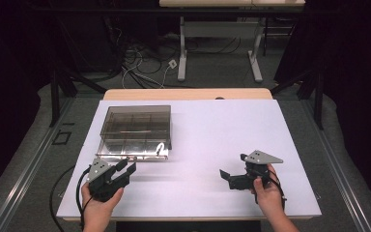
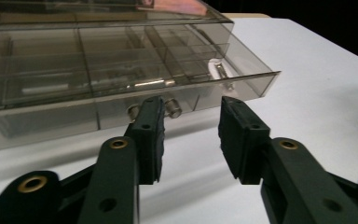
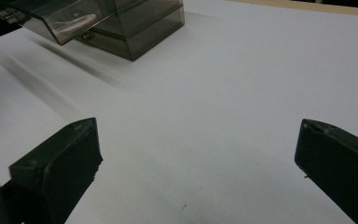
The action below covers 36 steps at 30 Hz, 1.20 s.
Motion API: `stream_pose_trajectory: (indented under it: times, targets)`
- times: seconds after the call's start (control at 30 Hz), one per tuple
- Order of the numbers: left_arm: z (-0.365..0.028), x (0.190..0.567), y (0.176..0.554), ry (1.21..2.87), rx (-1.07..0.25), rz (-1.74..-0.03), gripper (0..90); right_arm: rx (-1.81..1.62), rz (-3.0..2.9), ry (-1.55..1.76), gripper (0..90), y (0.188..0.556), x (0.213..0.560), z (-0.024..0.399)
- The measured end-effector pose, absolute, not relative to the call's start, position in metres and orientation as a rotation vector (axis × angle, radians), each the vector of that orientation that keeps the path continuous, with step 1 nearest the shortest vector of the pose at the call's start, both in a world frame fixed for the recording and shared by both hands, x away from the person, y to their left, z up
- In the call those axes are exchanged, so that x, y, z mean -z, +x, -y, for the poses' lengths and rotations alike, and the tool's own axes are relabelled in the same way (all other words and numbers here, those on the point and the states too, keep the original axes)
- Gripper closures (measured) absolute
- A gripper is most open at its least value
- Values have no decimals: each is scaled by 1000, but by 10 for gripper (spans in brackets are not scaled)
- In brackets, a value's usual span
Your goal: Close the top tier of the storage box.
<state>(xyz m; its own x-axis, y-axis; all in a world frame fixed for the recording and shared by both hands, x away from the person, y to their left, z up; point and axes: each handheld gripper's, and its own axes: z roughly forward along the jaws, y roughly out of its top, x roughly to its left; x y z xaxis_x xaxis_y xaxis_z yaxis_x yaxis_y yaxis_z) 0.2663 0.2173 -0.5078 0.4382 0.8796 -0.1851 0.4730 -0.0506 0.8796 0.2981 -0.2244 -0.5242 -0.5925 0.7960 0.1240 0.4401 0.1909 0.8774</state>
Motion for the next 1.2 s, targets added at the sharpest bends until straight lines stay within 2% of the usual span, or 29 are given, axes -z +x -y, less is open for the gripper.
stream_pose_trajectory:
  times: [0.17, 0.4, 0.7, 1.2]
  targets:
    - [-221, 506, 269, 1717, -453, -1221, 781, -1352, -2129, 1154, 0, 298, 524, 225]
    - [-226, 510, 275, 1742, -404, -1281, 899, -1344, -2137, 1148, 0, 299, 526, 224]
    - [-229, 515, 285, 1731, -332, -1349, 900, -1335, -2145, 1147, 0, 300, 527, 223]
    - [-220, 518, 298, 1763, -328, -1367, 900, -1333, -2154, 1148, 0, 300, 529, 223]
